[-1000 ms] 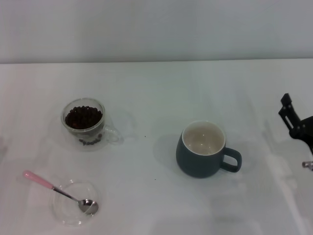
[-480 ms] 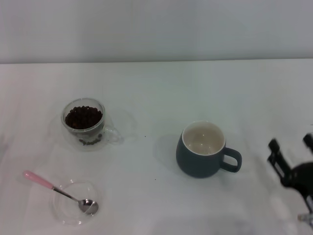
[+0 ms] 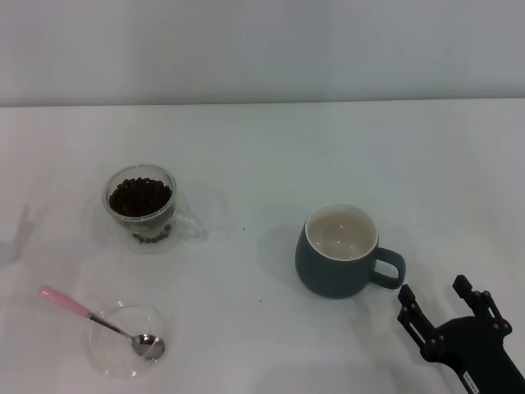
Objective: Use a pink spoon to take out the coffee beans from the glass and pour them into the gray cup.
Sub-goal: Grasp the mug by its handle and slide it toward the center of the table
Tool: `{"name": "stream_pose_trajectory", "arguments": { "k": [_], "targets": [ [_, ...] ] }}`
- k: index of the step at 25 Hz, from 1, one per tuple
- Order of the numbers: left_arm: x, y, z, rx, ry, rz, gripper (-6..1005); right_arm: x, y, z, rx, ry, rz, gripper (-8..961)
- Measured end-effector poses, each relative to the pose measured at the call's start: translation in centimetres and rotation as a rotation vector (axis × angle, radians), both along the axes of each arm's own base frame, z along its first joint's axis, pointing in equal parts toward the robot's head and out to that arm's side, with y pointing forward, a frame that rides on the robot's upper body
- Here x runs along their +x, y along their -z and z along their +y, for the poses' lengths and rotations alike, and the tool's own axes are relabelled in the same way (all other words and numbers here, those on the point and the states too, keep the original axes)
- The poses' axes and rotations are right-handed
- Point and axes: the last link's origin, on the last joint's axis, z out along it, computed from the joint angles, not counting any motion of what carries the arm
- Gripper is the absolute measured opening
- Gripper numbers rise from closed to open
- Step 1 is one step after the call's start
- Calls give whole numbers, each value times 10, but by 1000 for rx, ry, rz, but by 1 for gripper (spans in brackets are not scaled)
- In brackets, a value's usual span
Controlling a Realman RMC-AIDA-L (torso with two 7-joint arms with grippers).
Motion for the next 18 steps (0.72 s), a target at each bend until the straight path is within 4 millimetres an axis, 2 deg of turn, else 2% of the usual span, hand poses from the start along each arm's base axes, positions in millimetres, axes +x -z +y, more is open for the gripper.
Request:
{"name": "stream_pose_trajectory", "arguments": {
  "k": [18],
  "targets": [
    [2,-3,7,12,0,-2,848,-10,11,27,-23,44,33,857]
  ]
}}
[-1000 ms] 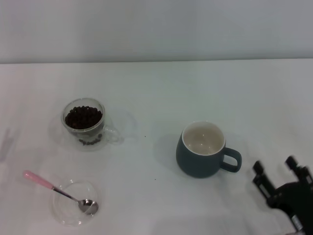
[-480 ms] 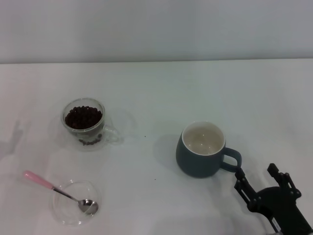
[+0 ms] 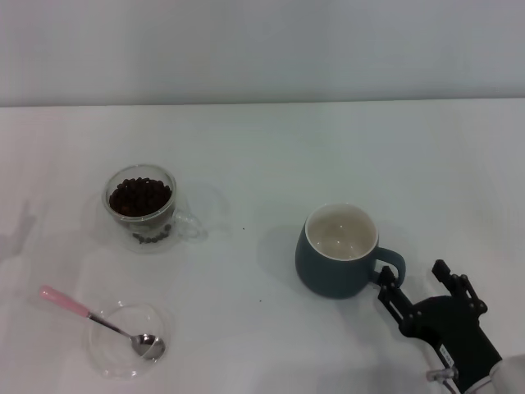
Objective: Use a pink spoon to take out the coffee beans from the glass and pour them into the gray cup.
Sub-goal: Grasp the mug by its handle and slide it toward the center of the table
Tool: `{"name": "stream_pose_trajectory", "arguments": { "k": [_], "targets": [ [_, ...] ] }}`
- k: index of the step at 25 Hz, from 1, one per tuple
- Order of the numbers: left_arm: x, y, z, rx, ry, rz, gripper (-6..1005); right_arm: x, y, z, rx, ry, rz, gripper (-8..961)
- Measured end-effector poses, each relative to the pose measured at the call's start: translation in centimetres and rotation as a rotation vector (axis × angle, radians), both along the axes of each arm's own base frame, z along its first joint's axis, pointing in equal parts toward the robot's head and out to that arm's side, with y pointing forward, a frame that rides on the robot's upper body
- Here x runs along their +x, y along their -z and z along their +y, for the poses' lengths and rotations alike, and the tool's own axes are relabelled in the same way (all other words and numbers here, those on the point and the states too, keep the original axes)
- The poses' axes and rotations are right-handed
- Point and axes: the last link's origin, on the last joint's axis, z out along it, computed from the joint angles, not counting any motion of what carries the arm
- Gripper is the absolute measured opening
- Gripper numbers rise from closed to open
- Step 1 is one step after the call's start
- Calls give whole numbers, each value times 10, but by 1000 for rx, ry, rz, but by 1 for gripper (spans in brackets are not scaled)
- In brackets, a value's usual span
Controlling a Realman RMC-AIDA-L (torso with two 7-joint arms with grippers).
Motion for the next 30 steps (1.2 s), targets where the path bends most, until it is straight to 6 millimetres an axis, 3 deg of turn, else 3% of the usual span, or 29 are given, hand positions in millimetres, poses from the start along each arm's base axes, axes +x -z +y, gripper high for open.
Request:
{"name": "stream_pose_trajectory", "arguments": {
  "k": [22,30],
  "targets": [
    [-2,-7,0,19,-1,11,847,3,-1,28,-13,30,3,852],
    [-4,-9,0,35,-11,1,847,2,0,29,-31,16,48,723]
  ]
}}
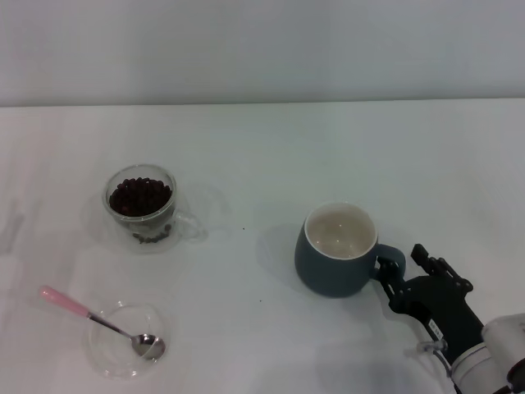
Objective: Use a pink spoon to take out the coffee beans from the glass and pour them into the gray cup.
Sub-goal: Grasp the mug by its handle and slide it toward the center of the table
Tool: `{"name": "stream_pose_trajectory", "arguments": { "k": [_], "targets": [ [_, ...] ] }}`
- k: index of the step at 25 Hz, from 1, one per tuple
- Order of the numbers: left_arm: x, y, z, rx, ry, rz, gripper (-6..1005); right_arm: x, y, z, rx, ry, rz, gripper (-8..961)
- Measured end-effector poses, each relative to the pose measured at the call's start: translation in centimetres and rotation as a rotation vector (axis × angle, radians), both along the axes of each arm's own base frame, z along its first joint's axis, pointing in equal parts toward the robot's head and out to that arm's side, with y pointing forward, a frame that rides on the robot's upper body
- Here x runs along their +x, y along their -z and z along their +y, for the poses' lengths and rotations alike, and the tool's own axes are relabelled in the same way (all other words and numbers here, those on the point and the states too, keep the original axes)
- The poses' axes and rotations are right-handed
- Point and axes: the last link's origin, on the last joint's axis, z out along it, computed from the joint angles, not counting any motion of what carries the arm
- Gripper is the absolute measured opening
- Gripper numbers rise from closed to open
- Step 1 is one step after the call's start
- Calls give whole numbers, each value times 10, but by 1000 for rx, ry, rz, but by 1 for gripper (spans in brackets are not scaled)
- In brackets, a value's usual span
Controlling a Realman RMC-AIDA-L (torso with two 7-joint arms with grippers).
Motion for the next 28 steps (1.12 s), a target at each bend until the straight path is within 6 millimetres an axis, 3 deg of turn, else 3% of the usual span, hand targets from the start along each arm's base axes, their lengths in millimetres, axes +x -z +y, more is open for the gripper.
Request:
{"name": "stream_pose_trajectory", "arguments": {
  "k": [3,14,28],
  "targets": [
    [-1,0,-1,1,-2,0,847,0,0,0,2,12,37,674],
    [-3,0,-3,4,-11,-6,848,0,1,-2,-14,-14,32,193],
    [-5,1,-7,3,-19,-9,848,-15,11,0,-88,-108,16,181]
  ]
}}
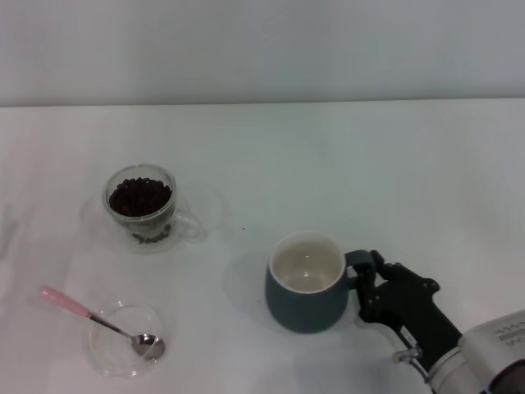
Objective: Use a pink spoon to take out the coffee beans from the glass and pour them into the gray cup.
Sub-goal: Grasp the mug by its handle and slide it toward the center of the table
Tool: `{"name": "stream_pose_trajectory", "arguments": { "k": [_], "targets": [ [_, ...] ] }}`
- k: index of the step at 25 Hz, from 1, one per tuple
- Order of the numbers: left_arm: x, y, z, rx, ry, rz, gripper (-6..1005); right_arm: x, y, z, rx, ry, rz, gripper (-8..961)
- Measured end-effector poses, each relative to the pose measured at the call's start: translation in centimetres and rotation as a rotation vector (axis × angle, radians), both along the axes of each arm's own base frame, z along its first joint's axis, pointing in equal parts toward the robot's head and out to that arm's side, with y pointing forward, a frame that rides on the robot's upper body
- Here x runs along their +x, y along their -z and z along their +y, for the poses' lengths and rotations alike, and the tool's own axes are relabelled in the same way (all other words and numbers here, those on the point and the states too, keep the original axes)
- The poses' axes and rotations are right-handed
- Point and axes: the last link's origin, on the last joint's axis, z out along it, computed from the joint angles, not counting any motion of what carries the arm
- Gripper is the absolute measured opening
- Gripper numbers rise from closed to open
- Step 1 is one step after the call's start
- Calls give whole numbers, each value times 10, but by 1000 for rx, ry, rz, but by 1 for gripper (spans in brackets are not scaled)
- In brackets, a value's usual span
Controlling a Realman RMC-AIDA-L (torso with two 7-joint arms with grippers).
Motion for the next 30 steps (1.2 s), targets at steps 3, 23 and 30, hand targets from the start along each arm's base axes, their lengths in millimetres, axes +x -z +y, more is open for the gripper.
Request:
{"name": "stream_pose_trajectory", "arguments": {
  "k": [3,23,30],
  "targets": [
    [0,1,0,-2,0,-1,848,-4,3,2,-17,-17,-2,179],
    [1,4,-1,-18,3,0,847,-18,15,18,-111,-78,-33,171],
    [1,4,-1,-18,4,-1,847,-13,16,16,-163,-86,31,166]
  ]
}}
